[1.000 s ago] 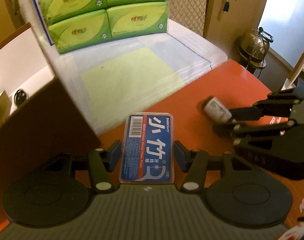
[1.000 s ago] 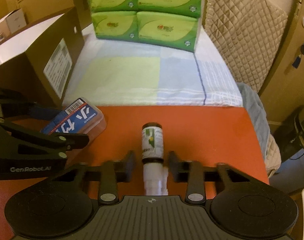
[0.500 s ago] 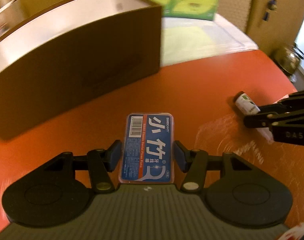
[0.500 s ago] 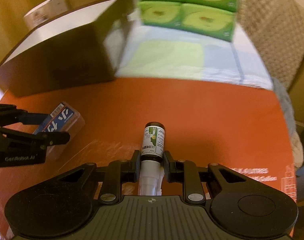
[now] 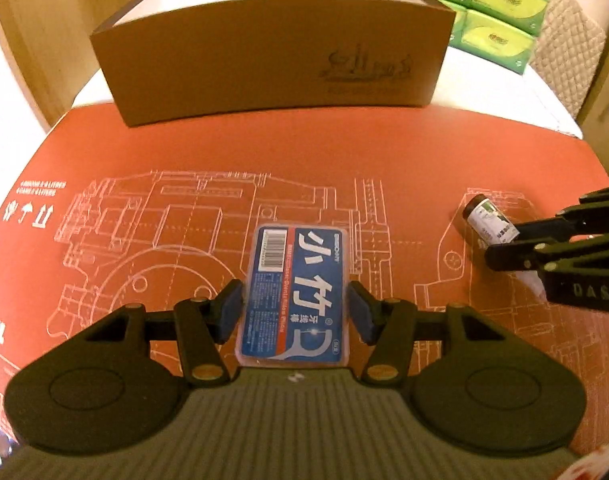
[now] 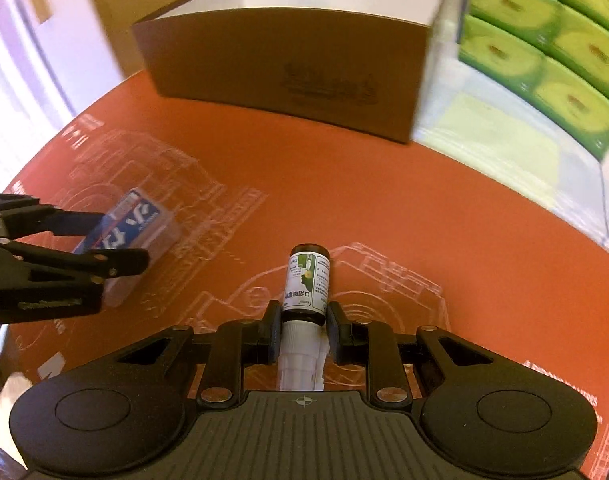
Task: Organize rigid objects
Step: 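Carry the toothpick case and brown bottle over the brown box and lower them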
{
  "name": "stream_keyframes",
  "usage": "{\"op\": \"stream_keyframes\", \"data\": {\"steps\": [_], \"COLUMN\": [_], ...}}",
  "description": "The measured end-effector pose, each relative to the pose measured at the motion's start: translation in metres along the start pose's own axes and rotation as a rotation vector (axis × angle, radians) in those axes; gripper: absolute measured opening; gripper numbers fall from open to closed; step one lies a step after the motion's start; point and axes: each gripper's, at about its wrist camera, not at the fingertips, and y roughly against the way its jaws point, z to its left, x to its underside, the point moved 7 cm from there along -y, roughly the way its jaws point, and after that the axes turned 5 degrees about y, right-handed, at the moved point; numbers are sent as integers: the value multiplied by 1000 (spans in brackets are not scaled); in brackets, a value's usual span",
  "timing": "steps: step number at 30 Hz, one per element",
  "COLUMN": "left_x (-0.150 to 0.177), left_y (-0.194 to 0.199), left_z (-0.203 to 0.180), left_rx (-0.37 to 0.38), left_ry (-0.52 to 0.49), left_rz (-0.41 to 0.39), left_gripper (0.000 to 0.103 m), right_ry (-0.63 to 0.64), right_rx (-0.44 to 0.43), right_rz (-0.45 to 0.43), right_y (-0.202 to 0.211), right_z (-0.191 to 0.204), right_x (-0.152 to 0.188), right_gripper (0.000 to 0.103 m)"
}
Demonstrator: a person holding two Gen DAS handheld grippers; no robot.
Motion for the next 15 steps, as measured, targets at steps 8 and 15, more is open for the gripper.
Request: {"op": "stream_keyframes", "data": {"steps": [8,15], "left_x": [-4,-9], "left_y": [-9,7], "left_z": [-9,-17], "left_rx": [-13,3], "left_ry": [-19,-28], "left_rz": [9,-26], "left_gripper": [53,52], "right_ry": [13,-73], "right_rx": [0,20], "right_rz": [-16,-24], "right_y": [11,29], "right_z": [-12,-32], "right_x": [3,20], "right_gripper": [20,20]}}
